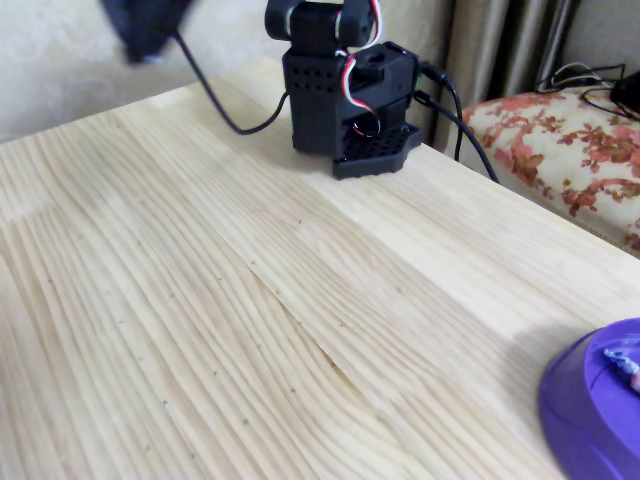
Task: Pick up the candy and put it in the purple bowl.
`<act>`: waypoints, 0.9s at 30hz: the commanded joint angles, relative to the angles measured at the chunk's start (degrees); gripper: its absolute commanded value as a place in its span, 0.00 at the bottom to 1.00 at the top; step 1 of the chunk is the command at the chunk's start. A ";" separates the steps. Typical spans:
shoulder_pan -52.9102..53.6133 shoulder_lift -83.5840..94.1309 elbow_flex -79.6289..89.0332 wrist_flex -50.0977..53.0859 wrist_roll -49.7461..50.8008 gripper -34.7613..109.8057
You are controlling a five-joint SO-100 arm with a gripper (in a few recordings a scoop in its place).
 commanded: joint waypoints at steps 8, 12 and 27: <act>14.15 27.86 24.08 -5.36 1.14 0.24; 17.05 35.51 33.05 -5.62 1.14 0.24; 22.85 53.96 52.91 -1.85 0.97 0.24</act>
